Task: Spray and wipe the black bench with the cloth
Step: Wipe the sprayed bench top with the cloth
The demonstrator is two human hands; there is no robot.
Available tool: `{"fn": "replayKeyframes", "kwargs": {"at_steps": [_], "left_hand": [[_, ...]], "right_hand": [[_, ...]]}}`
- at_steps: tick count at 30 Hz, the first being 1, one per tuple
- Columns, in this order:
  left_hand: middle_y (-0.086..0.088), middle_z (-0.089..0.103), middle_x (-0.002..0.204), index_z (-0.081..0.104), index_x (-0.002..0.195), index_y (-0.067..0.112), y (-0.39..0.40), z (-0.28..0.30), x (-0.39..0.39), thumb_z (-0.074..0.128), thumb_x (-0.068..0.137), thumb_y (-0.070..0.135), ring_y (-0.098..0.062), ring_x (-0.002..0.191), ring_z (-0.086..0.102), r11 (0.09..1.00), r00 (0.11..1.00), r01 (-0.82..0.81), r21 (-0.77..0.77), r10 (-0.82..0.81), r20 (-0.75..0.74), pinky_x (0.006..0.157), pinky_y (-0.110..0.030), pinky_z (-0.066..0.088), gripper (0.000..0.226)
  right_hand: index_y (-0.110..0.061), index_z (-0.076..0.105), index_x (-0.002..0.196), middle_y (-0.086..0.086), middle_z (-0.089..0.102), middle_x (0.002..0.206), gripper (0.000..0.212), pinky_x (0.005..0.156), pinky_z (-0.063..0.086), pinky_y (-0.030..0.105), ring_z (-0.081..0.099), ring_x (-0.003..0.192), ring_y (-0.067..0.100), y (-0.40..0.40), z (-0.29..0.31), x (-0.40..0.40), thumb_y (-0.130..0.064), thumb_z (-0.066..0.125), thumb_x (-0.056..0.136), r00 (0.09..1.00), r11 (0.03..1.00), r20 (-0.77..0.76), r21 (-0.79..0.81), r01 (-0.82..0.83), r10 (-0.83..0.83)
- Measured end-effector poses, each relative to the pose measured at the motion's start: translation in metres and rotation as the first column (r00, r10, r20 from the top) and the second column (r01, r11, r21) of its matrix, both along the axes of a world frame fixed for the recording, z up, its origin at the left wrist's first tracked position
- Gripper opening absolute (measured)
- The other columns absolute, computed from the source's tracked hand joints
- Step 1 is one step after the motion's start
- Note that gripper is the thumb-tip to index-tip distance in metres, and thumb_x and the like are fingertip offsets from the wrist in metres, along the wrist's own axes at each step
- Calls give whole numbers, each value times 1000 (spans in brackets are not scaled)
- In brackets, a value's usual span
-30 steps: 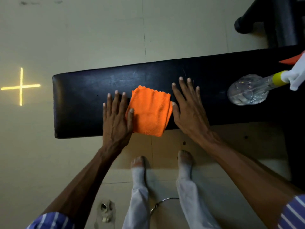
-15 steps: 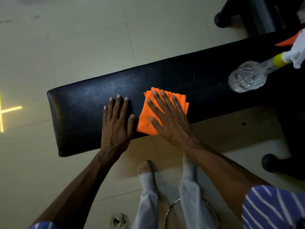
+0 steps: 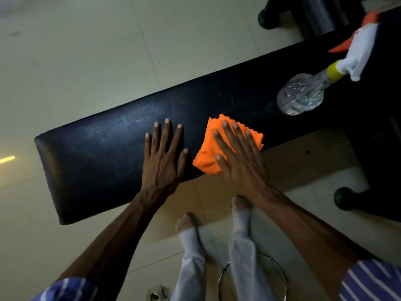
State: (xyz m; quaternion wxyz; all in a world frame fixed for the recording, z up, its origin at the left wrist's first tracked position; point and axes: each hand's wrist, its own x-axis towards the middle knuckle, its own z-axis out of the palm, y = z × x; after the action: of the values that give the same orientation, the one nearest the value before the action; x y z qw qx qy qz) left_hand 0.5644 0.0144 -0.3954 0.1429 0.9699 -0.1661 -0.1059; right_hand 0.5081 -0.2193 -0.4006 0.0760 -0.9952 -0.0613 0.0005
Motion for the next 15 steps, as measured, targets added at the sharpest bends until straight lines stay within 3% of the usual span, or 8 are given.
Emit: {"fn": "replayKeyframes", "kwargs": {"at_steps": [3, 6, 11, 15], "left_hand": [[-6, 1, 175, 12, 165, 24, -1, -2, -2, 25, 109, 46, -28, 161, -8, 1000, 1000, -5, 23, 5, 12, 130, -55, 5, 62], [-7, 2, 175, 13, 165, 23, -7, -3, -1, 24, 109, 45, -28, 161, -7, 999, 999, -32, 36, 31, 15, 130, -55, 5, 61], [-7, 7, 174, 18, 165, 21, -24, 2, 2, 26, 109, 44, -27, 162, -3, 999, 999, -38, 0, 38, 11, 130, -56, 7, 61], [-7, 8, 174, 20, 164, 21, -46, 3, 14, 28, 109, 44, -27, 162, -3, 1000, 999, 17, -12, -17, 29, 130, -56, 6, 60]], "right_hand": [[-22, 23, 169, 7, 15, 178, 60, 133, 16, 52, 12, 166, 27, -37, 4, 36, -43, 31, 114, 986, 986, -1, 29, 164, -164], [-18, 23, 168, 11, 15, 178, 61, 134, 12, 54, 11, 166, 31, -23, 2, 54, -40, 32, 113, 957, 956, 15, 55, 289, -290], [-15, 21, 169, 12, 15, 178, 62, 132, 18, 54, 10, 166, 29, -22, -4, 8, -40, 34, 114, 1000, 1000, 13, 12, 26, -26], [-15, 21, 169, 11, 13, 178, 60, 134, 16, 51, 10, 166, 27, -46, 1, 35, -38, 28, 114, 998, 998, 0, 38, 56, -56]]}}
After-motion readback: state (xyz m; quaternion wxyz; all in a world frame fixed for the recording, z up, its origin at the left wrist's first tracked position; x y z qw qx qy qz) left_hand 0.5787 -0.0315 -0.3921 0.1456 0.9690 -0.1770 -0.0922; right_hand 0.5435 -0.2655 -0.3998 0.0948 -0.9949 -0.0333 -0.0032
